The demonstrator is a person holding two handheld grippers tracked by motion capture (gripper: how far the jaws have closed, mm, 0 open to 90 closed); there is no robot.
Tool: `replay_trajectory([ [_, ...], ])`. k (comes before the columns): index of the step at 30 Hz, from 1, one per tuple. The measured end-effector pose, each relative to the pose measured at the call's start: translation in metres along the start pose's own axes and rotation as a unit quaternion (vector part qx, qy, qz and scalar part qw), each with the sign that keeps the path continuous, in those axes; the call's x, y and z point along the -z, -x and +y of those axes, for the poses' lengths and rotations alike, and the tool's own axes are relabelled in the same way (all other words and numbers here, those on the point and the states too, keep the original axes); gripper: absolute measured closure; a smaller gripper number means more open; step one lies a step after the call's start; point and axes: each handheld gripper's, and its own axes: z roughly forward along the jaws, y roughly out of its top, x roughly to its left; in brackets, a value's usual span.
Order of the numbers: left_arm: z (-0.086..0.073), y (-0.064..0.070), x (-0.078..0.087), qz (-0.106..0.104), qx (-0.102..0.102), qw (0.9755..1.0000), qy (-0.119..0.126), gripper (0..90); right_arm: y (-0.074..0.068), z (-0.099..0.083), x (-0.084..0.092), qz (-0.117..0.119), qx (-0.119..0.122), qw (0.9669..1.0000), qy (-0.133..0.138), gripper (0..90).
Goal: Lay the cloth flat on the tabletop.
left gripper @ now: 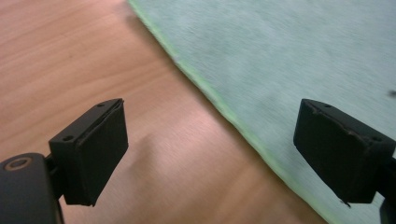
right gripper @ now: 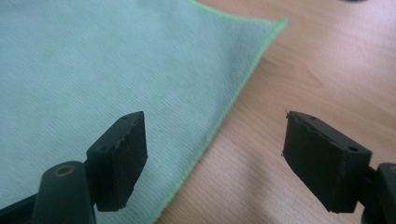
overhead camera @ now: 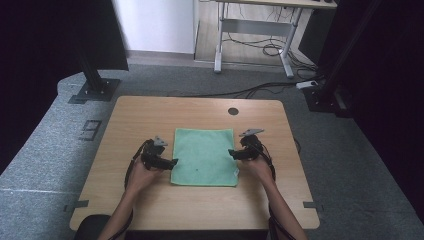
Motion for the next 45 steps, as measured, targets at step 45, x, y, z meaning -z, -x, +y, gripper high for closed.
replay_trajectory([
  [45,-0.031,0.012,0.013,0.005,-0.018,0.9995,-0.026,13.2,-0.025,-0.047,0.011,0.005,0.0,1.0,0.003,15.6],
])
